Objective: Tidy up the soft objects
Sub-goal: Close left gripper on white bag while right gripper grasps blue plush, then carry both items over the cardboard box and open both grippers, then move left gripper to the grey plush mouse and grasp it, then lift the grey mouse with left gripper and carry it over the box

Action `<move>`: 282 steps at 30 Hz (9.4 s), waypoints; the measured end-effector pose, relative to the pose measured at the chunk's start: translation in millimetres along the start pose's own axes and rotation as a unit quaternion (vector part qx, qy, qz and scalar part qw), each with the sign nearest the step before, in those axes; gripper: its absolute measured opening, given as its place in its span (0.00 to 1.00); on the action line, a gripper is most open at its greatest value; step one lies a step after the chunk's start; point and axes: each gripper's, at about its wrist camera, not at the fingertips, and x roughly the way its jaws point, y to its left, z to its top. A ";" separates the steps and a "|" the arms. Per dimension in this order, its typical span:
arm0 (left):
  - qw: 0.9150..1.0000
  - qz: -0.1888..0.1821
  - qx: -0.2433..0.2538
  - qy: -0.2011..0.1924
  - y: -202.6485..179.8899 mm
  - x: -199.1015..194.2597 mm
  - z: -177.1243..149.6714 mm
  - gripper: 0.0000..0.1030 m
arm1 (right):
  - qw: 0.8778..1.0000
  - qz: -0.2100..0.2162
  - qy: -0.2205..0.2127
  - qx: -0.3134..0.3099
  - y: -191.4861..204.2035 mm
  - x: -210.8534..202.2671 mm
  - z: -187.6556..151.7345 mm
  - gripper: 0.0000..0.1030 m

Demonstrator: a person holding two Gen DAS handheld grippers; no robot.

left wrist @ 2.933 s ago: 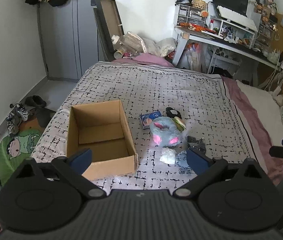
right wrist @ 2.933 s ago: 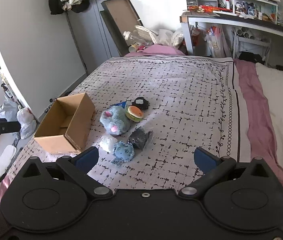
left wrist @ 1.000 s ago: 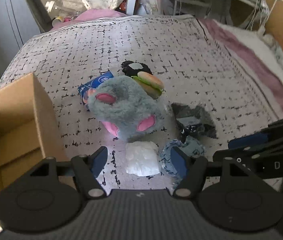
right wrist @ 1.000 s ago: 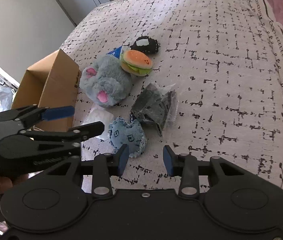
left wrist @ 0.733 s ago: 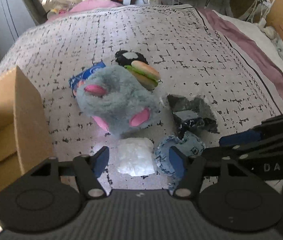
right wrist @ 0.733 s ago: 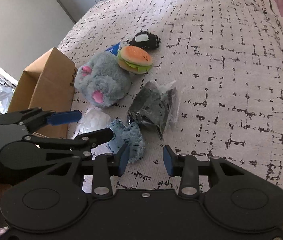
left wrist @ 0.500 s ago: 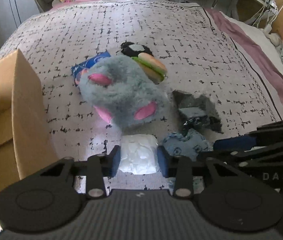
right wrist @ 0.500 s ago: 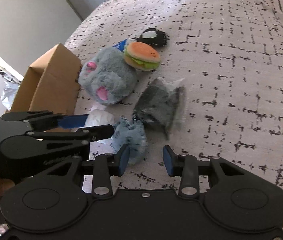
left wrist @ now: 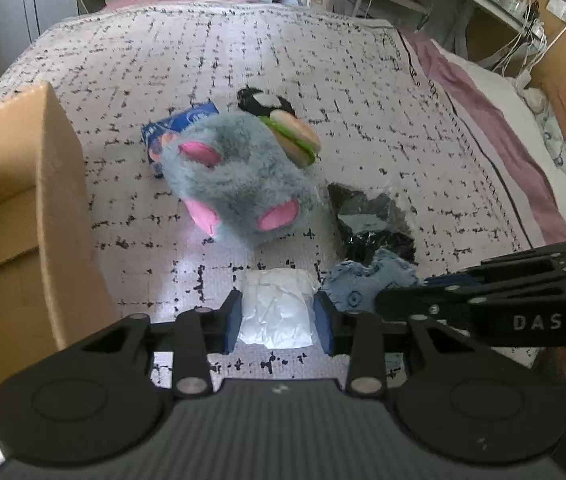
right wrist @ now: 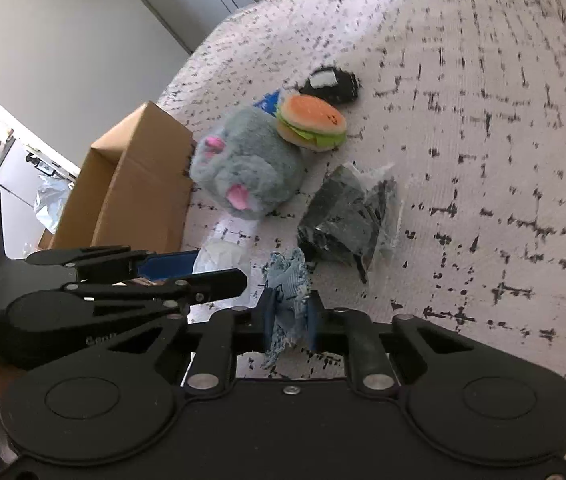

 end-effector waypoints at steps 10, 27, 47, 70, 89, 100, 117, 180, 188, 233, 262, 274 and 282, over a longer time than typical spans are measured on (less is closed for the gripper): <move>0.998 0.024 0.002 -0.058 6.3 -47.9 9.0 0.36 | 0.998 -0.039 -0.041 -0.028 29.5 -32.9 3.5 0.15; 0.990 0.033 -0.048 -0.132 48.4 -123.2 -8.2 0.36 | 0.993 -0.079 -0.086 -0.026 68.1 -54.4 1.0 0.16; 0.978 0.080 -0.127 -0.144 127.8 -135.3 -36.8 0.36 | 0.990 -0.066 -0.090 -0.081 124.2 -28.6 15.1 0.16; 0.968 0.108 -0.154 -0.163 160.9 -151.2 -58.8 0.64 | 0.989 -0.014 -0.077 -0.124 188.0 15.1 39.7 0.16; 0.975 0.117 -0.149 -0.120 145.5 -166.0 -62.0 0.82 | 0.992 -0.015 -0.081 -0.092 165.5 -4.0 22.4 0.63; 0.974 0.117 -0.156 -0.118 115.6 -165.7 -50.3 0.97 | 0.989 -0.052 -0.095 -0.102 136.8 -38.5 3.3 0.76; 0.983 0.100 -0.107 -0.112 64.6 -166.9 -32.9 1.00 | 0.986 -0.060 -0.139 -0.065 87.0 -81.9 -7.0 1.00; 0.992 0.035 -0.087 -0.080 43.4 -30.8 58.6 0.45 | 0.996 -0.001 -0.077 0.049 10.3 16.3 77.7 0.53; 0.993 0.024 -0.091 -0.068 49.8 -16.8 61.8 0.27 | 0.995 0.015 -0.054 0.078 8.1 43.6 85.4 0.48; 0.992 -0.034 -0.085 -0.087 34.4 -64.5 51.3 0.26 | 0.995 0.027 -0.074 0.062 46.5 -8.7 62.1 0.19; 0.980 -0.015 -0.113 -0.162 84.7 -144.7 7.1 0.26 | 0.995 0.033 -0.090 -0.025 148.3 -8.0 49.6 0.19; 0.972 0.003 -0.153 -0.179 128.9 -156.2 -17.1 0.26 | 0.994 0.042 -0.068 -0.069 190.5 26.8 51.3 0.19; 0.968 0.009 -0.177 -0.176 154.5 -151.0 -32.2 0.26 | 0.995 0.039 -0.044 -0.083 206.2 49.8 46.9 0.19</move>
